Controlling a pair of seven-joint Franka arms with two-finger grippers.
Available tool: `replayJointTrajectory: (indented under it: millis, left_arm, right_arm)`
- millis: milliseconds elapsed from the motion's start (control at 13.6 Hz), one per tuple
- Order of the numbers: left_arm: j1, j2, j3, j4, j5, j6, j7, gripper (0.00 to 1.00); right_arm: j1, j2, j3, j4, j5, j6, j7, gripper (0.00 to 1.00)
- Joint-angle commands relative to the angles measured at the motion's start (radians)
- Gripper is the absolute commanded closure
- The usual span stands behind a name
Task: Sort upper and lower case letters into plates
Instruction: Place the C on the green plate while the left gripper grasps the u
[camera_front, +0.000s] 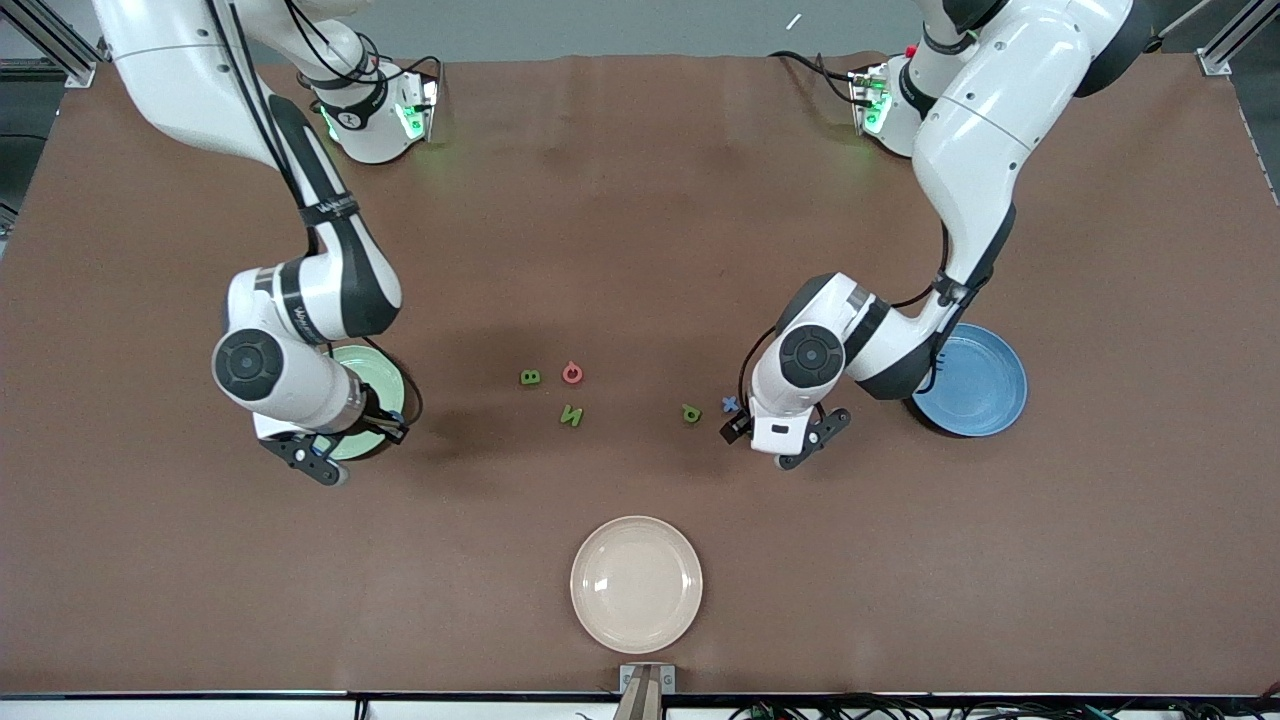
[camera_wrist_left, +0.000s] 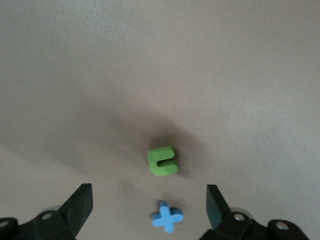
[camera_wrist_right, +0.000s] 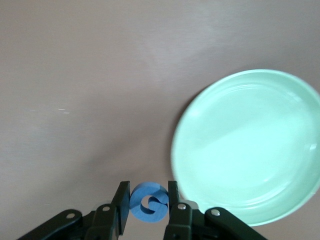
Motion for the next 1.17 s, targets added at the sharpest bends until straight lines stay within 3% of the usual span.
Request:
replayJointTrajectory:
  millis: [0, 587, 953, 1100]
  left_arm:
    - [-0.013, 0.035, 0.014, 0.051, 0.015, 0.013, -0.072, 0.0]
    - [-0.036, 0.075, 0.045, 0.077, 0.017, 0.069, -0.144, 0.03]
    - [-0.043, 0.081, 0.045, 0.075, 0.017, 0.069, -0.144, 0.39]
    - [-0.042, 0.081, 0.045, 0.075, 0.02, 0.069, -0.141, 0.44]
  right_arm:
    - [-0.04, -0.084, 0.019, -0.141, -0.005, 0.062, -0.062, 1.0]
    - [-0.1, -0.1, 0.017, -0.317, -0.005, 0.26, -0.154, 1.0]
    - [-0.106, -0.091, 0.019, -0.347, -0.002, 0.299, -0.154, 1.0]
    - [-0.106, -0.078, 0.019, -0.347, 0.0, 0.303, -0.154, 1.0]
